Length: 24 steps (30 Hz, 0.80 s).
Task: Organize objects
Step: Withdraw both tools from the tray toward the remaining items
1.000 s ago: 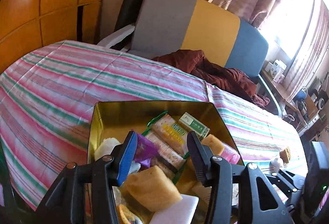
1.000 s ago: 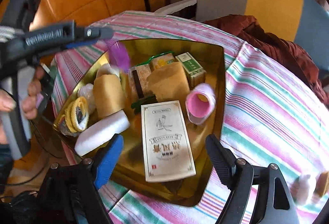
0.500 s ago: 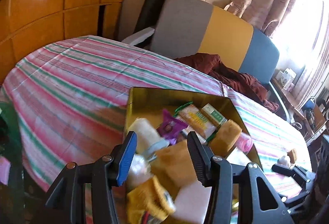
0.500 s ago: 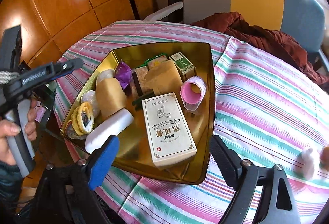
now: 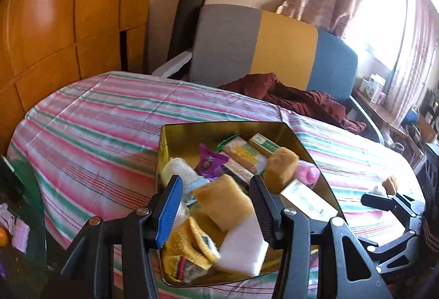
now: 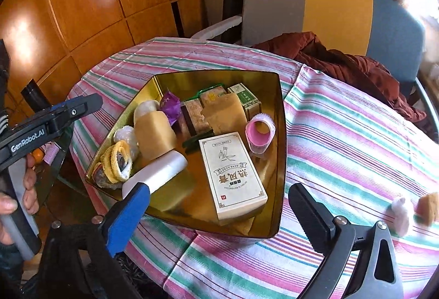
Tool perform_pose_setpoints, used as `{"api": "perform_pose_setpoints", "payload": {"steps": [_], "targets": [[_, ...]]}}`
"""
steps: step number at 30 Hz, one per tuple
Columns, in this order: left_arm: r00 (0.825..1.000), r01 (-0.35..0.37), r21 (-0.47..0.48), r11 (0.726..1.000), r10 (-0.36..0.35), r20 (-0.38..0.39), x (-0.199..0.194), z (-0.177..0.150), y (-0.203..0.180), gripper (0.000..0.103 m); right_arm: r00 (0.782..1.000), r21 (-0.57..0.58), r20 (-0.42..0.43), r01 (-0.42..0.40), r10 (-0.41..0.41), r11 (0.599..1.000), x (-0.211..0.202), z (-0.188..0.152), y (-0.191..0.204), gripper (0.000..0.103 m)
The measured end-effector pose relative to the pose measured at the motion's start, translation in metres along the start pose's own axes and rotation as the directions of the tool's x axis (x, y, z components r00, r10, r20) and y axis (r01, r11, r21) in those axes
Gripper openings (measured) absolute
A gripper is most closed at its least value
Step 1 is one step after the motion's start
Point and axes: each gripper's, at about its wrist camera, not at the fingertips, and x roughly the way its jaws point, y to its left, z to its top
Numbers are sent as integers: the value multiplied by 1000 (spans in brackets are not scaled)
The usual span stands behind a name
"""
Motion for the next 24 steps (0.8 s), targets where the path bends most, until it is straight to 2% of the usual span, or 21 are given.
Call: {"api": "perform_pose_setpoints", "payload": {"steps": [14,24], "targets": [[999,48,114,992,-47,-15,-5,-11,-44,51,999,36,18,33,-34,999,-9,-4,-13,102],[994,107,187,977,-99,-53,-3,-19,-78,51,995,131,4,101,-103,986,-18,-16,-56,103]]}}
